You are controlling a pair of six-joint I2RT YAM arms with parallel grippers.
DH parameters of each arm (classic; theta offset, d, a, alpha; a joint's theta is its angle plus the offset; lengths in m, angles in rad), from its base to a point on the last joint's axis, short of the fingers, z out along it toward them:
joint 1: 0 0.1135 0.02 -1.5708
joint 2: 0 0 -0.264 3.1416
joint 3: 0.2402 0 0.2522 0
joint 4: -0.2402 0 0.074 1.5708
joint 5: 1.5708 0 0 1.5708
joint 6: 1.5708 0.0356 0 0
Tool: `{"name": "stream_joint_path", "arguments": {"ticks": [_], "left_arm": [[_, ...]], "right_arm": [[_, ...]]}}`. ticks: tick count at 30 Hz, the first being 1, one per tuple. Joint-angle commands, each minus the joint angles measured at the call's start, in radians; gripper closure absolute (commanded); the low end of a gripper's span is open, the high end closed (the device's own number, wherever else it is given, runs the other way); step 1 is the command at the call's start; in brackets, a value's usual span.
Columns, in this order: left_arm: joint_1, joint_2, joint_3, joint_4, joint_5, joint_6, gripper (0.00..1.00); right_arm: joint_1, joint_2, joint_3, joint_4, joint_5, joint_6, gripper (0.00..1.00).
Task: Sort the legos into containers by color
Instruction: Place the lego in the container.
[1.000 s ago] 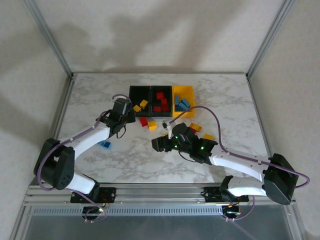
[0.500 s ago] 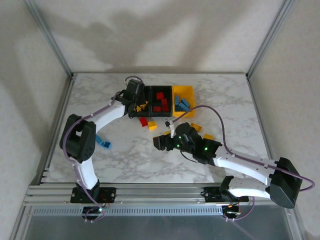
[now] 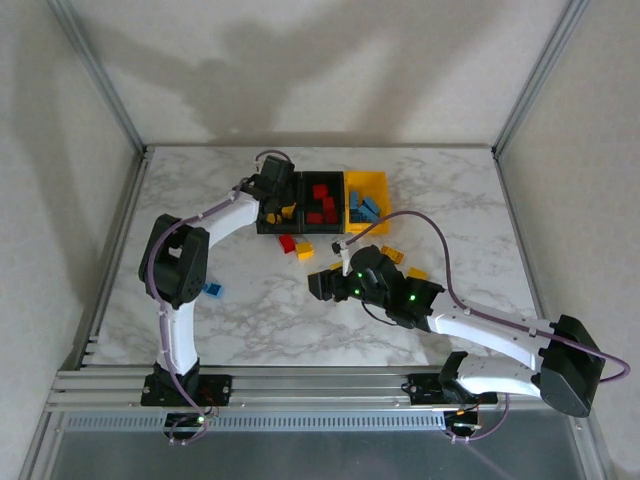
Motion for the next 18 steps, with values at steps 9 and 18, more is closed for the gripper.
{"name": "stream_joint_path", "arguments": {"ticks": [9,18], "left_arm": [[-0.022,-0.183,-0.074,-0.034,0.039,-0.046,0.47],[-0.089,-0.39,-0.269,-0.093,0.035,-0.166,0.42]], "right_arm": [[-0.003,-0.024,-0.004,-0.018,0.038,0.009,0.32],[-0.036,-0.1,-0.028,-0.078,0.075,0.043,0.31]]}}
